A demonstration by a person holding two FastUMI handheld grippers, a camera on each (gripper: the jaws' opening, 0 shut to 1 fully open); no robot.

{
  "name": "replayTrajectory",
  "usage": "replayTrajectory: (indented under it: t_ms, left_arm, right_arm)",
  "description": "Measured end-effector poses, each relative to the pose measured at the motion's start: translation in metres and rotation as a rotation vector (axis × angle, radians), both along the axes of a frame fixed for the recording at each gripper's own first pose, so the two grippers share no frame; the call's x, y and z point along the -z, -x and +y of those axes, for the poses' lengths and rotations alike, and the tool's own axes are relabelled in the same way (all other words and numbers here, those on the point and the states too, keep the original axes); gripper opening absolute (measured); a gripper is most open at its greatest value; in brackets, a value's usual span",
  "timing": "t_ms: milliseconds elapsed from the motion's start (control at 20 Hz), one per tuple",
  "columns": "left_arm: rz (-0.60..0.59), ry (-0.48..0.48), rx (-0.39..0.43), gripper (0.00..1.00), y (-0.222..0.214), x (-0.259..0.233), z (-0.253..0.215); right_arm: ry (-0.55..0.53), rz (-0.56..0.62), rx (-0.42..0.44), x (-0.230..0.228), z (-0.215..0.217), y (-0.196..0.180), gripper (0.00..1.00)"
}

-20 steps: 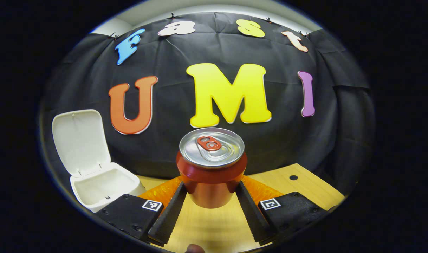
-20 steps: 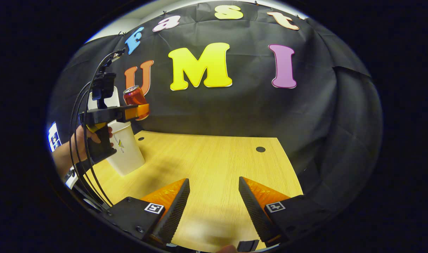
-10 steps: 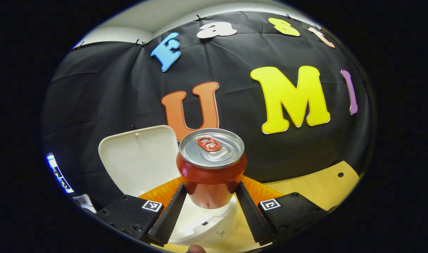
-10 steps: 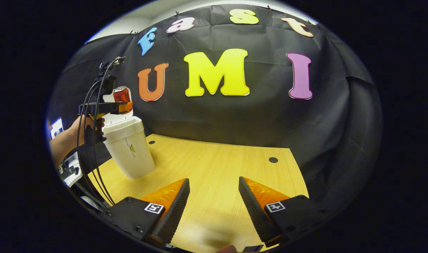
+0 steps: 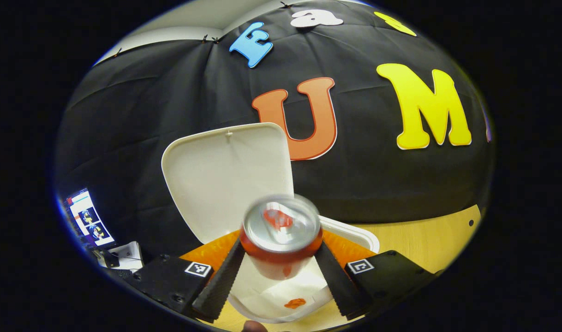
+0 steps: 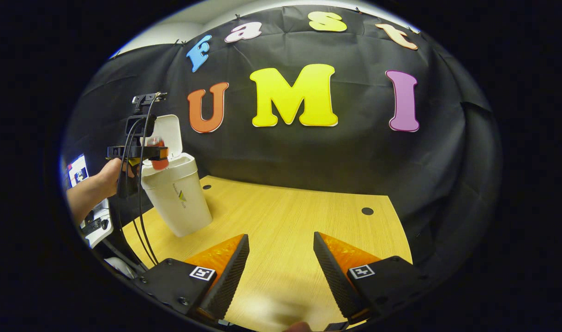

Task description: Press the lid of the desktop garbage bin to open it, pick up the crumpled paper on the desktop and throw it into the bin, then pick up the pop can on the desktop and drop it into the bin, and finally close the garbage bin lid.

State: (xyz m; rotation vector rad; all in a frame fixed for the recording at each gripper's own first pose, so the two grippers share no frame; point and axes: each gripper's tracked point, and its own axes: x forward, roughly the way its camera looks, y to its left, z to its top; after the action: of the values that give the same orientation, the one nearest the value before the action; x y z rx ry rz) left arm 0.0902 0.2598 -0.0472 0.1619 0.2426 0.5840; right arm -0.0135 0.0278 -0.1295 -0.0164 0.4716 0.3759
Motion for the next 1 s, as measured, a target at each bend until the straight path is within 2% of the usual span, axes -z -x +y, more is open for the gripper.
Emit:
replayTrajectory:
  t_ms: [50,200,400,600,750,850,1000]
  left_arm:
    - [-0.006,-0.001,0.002,0.96,0.001,-0.003,-0.002]
    - [-0.057,-0.011,-0.013,0.98,0.006,-0.023,-0.01]
    - [-0.136,-0.027,-0.088,0.98,0.006,-0.061,-0.012]
    - [-0.213,0.025,-0.134,0.96,-0.004,-0.105,-0.006]
    - [-0.249,0.025,-0.2,0.96,-0.009,-0.139,0.017]
    - [-0.273,0.023,-0.281,0.96,-0.005,-0.16,0.035]
    - [-0.28,0.085,-0.379,0.96,-0.01,-0.17,0.064]
  right_arm:
    - [-0.002,0.0,0.003,-0.001,-0.002,0.001,0.89]
    - [-0.012,0.0,0.004,-0.001,-0.003,0.001,0.89]
    - [-0.029,0.018,0.003,0.002,-0.005,0.007,0.89]
    - [-0.042,0.02,0.016,0.0,-0.015,0.004,0.89]
    - [-0.057,0.011,0.041,-0.006,-0.024,-0.003,0.89]
    - [-0.071,0.021,0.053,-0.007,-0.028,-0.006,0.89]
    - [-0.079,0.031,0.068,-0.008,-0.03,-0.01,0.89]
